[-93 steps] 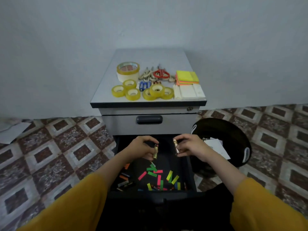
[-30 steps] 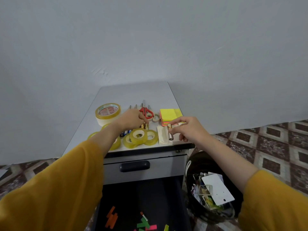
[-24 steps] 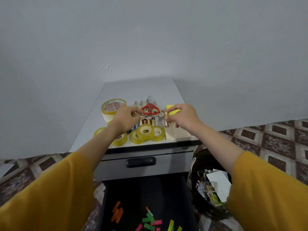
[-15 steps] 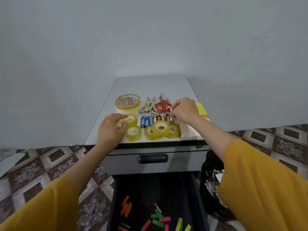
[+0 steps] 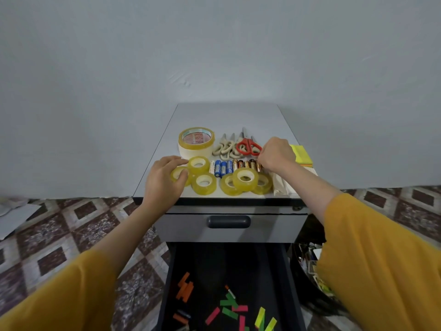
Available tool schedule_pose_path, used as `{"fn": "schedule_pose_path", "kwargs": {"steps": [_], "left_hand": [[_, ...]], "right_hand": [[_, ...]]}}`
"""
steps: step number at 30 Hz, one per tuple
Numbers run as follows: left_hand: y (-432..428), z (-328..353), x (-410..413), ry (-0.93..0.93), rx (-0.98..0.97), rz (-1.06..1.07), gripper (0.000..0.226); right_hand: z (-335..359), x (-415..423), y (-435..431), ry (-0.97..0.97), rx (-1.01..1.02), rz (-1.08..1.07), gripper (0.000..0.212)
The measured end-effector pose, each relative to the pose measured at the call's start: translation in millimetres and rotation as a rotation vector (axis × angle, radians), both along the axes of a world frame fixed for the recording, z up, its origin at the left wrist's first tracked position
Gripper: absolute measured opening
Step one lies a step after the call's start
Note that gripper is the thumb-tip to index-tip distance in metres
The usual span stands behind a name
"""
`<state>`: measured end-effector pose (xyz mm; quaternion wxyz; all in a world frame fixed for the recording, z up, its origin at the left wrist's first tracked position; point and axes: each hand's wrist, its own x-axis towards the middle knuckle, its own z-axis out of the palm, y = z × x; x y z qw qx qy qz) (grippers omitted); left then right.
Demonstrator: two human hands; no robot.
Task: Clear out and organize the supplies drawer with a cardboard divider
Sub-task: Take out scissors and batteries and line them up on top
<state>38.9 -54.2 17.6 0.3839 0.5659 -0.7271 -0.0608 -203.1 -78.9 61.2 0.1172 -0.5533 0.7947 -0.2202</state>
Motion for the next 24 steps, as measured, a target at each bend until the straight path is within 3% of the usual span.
{"fn": "schedule_pose_path", "kwargs": {"steps": [14, 19, 24], "left_hand": [[25, 16, -22, -0.019, -0.003, -0.061, 0.023], [50, 23, -26, -0.002, 0.021, -0.082, 0.023], [89, 21, -23, 0.002, 0.035, -0.111, 0.019]], "right_hand": [[7, -12, 30, -0.148, -0.116, 0.113, 0.018], [13, -8, 68, -0.279, -0.208, 0.193, 0.015], [-1, -1, 116, -0.353, -0.174, 0.279, 0.02]]}}
